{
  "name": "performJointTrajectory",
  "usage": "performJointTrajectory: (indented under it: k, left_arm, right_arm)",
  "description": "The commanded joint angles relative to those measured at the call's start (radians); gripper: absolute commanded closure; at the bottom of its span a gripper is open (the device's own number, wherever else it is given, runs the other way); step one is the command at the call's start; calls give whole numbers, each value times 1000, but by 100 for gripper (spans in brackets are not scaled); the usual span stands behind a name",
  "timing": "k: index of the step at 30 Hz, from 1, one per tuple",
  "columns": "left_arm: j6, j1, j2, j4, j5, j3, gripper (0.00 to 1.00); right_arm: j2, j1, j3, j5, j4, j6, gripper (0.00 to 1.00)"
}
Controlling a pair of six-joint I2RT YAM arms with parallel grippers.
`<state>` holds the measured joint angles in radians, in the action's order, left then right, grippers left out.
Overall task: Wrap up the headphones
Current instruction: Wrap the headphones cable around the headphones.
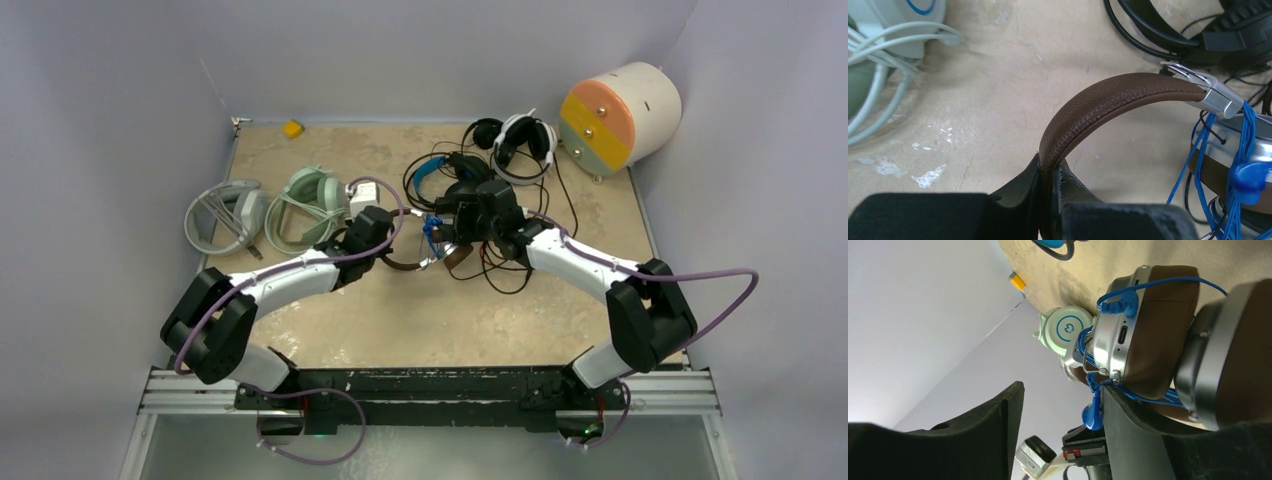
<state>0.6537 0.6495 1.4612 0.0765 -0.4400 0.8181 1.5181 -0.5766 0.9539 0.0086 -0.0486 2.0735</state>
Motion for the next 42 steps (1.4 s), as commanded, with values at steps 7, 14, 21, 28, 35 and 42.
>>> performJointTrajectory:
  k: [7,14,21,28,35,42]
  left_arm:
    - [-108,76,-20,-372,-316,-61,100]
    - [-85,80,14,-294,-263,3,100]
    - [38,79,72,81,-219,201,100]
    - [85,71,103,220,-51,292,100]
    - [59,29,139,273,77,340,100]
    - [60,-7,158,316,192,372,100]
  right_arm:
    - [27,10,70,-6,19,159,31]
    - [38,12,111,-6,16,119,30]
    - [11,11,103,-10,22,74,28]
    - [-3,14,119,10,-34,-30,25]
    - [-67,19,74,83,-84,-41,15]
    - [-75,36,103,91,-81,-143,15]
